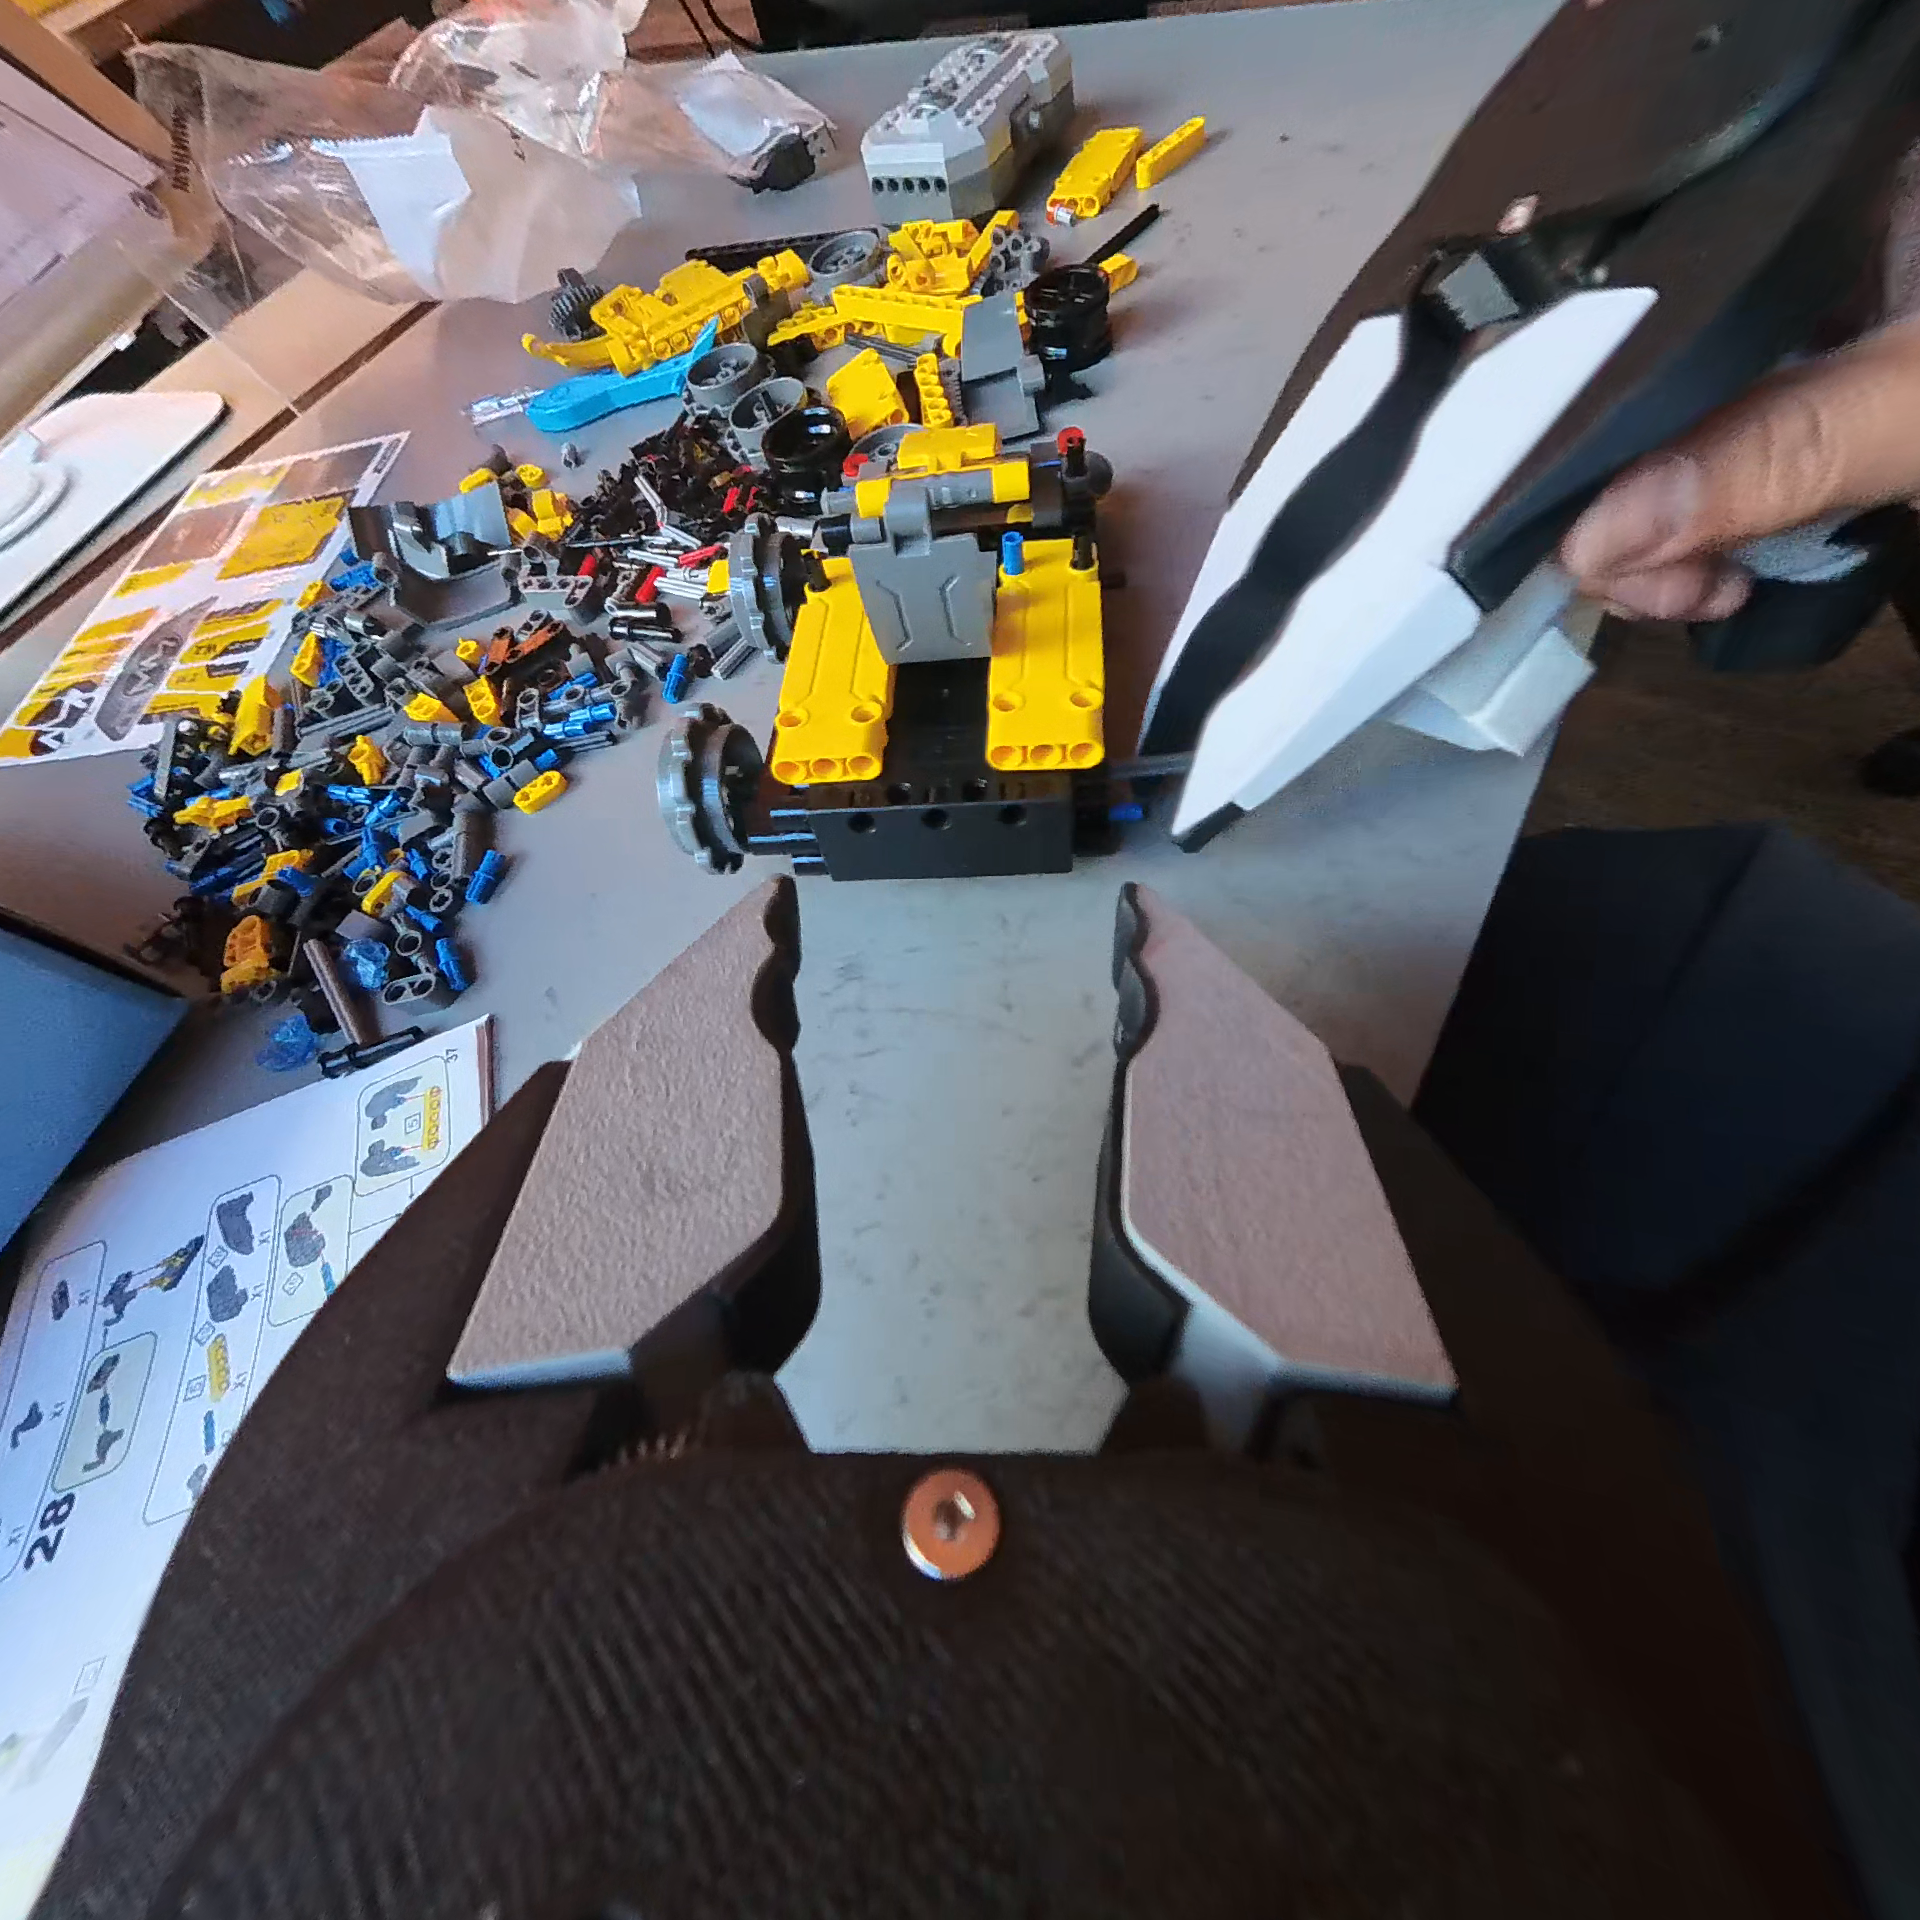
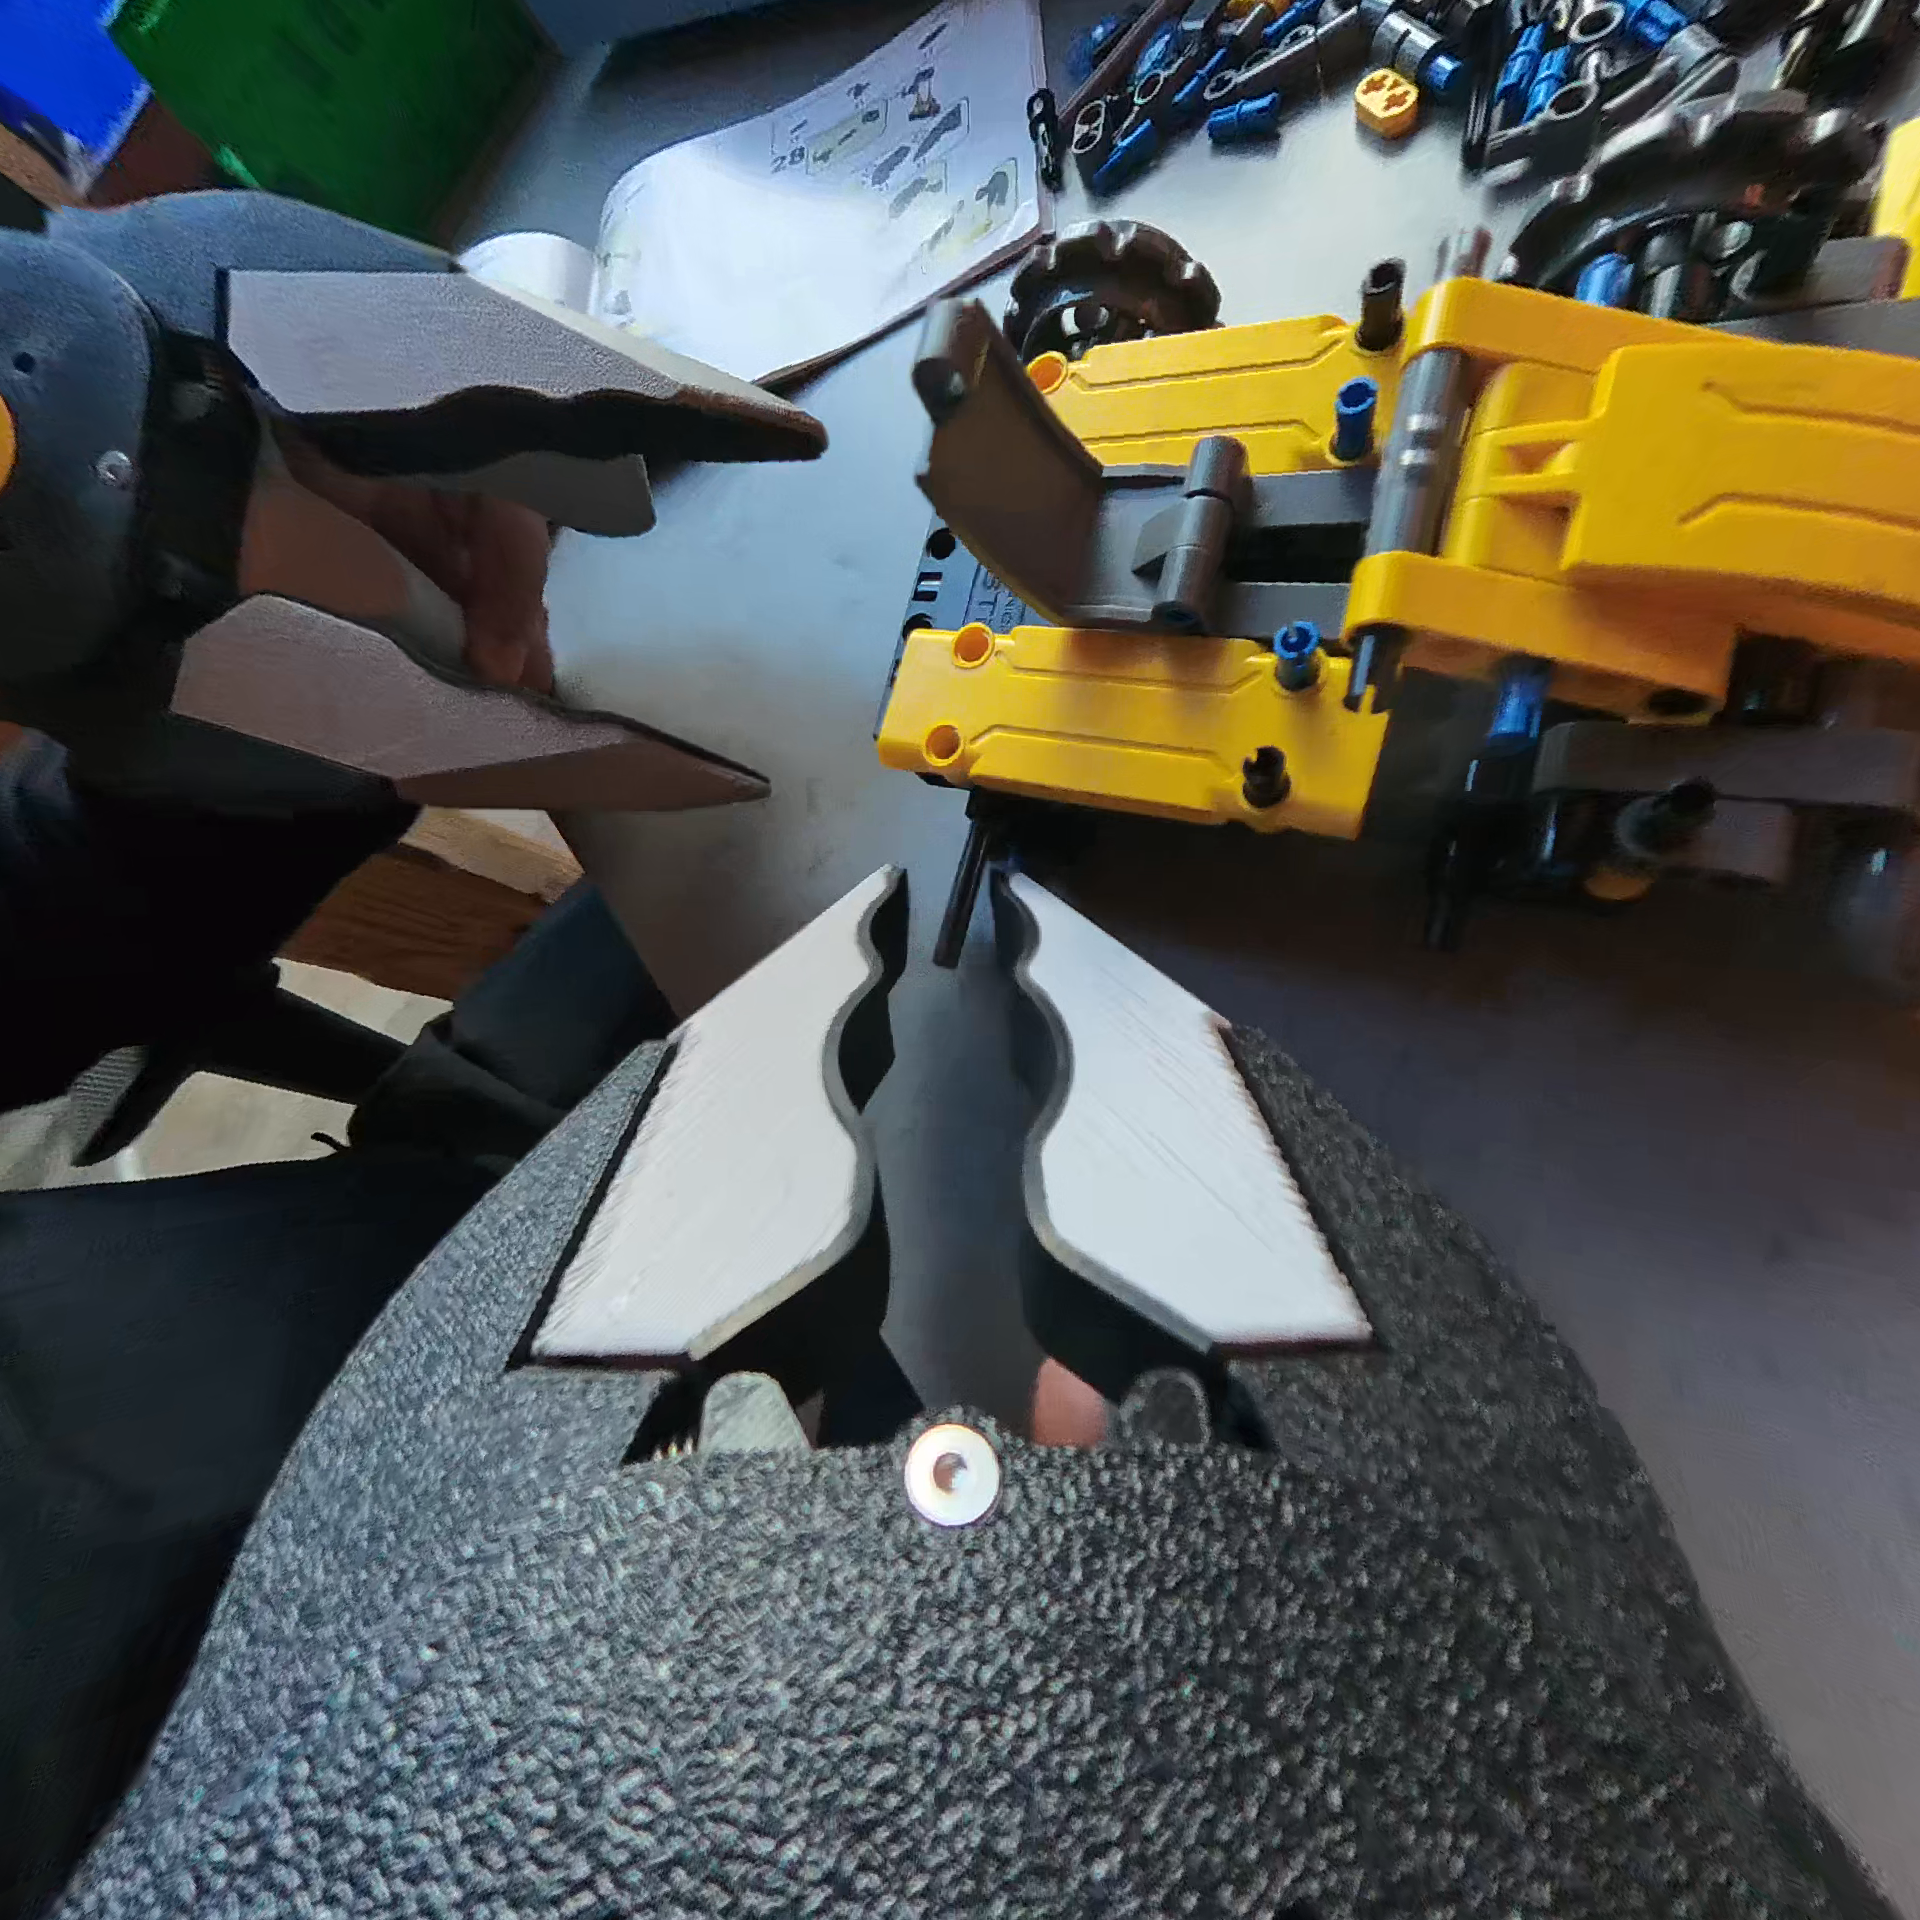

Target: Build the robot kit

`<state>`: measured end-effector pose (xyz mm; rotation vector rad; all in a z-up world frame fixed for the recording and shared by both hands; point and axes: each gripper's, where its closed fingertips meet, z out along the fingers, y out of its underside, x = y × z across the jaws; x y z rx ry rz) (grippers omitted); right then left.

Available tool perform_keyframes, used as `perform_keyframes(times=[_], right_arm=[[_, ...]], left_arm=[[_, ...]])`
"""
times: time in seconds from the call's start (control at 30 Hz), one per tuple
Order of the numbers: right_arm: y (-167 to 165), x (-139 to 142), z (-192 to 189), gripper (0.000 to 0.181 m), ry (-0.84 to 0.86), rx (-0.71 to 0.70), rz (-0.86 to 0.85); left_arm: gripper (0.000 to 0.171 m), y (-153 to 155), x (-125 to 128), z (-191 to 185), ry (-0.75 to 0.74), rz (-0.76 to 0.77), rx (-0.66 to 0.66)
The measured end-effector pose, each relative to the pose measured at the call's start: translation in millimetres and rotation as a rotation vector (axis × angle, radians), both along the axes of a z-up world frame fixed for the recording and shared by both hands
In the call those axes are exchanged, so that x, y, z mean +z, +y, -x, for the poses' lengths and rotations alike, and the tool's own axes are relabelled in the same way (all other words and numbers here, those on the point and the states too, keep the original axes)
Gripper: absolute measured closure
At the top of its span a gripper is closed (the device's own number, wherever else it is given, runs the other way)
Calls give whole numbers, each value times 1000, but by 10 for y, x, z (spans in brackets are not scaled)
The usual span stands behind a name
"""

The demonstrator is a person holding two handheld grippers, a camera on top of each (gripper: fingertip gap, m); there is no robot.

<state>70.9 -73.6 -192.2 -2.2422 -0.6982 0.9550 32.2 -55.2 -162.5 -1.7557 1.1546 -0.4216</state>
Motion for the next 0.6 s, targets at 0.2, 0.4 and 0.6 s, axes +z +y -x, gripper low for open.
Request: perform_keyframes(times=[0.2, 0.4, 0.6], right_arm=[[-2, -15, -31, 162, -103, -38, -165], [60, -18, -8, 160, -138, -71, -210], [71, -15, -5, 161, -128, -73, -199]], left_arm=[[121, 11, 89, 30, -62, -16, 7], [125, 12, 78, 26, -72, 13, -1], [126, 24, 70, 29, -78, 33, 2]])
